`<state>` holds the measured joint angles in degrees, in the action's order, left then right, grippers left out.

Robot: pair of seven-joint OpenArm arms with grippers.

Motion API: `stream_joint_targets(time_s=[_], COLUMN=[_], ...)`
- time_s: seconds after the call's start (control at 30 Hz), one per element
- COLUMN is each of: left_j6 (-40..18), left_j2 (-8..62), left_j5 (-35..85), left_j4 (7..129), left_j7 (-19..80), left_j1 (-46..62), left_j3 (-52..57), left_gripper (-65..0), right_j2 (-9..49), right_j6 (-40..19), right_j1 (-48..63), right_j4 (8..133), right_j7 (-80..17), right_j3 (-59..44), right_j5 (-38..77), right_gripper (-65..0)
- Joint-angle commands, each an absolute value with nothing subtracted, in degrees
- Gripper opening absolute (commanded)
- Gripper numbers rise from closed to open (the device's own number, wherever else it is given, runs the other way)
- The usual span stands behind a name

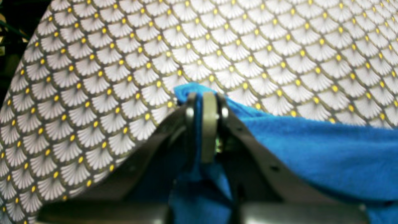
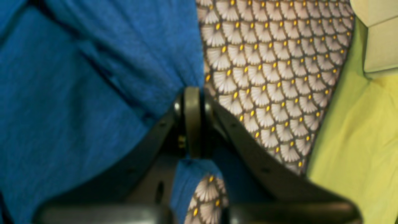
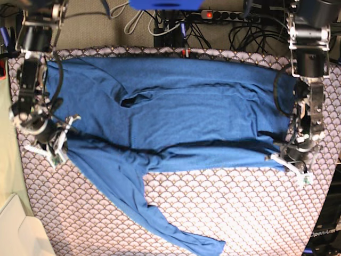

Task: Fold the T-shirt properly
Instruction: 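Fold the held hem over the body onto the collar edge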

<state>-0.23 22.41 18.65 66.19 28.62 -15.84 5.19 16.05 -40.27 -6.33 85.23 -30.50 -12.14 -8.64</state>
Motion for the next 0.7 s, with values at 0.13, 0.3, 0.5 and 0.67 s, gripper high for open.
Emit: stream_joint_targets(time_s=[0.13, 0.3, 0.5, 0.67], left_j6=[-0.2, -0.2, -0.3, -0.3], left_j2=[23.5, 23.6, 23.5, 23.6], left_j5=[18.8, 18.7, 18.7, 18.7], left_j4=[71.4, 75.6, 80.5, 85.1], left_j7=[29.9, 31.1, 33.9, 37.6], left_j1=[-14.4, -11.7, -7.9, -4.9], left_j3=[5.7, 5.8, 10.5, 13.9], left_gripper=[-64.6, -64.6, -64.6, -64.6], right_j2=[16.9, 16.9, 16.9, 17.1], right_j6=[-40.0, -40.0, -40.0, -40.0], right_j1=[-3.5, -2.4, 0.4, 4.4], right_j4=[91.0, 92.1, 92.3, 93.7], right_j7=[-29.5, -29.5, -29.5, -29.4], right_j3=[-15.2, -19.8, -22.5, -22.5], right_j5=[-8.1, -8.1, -8.1, -4.1], right_gripper=[-65.0, -65.0, -65.0, -65.0])
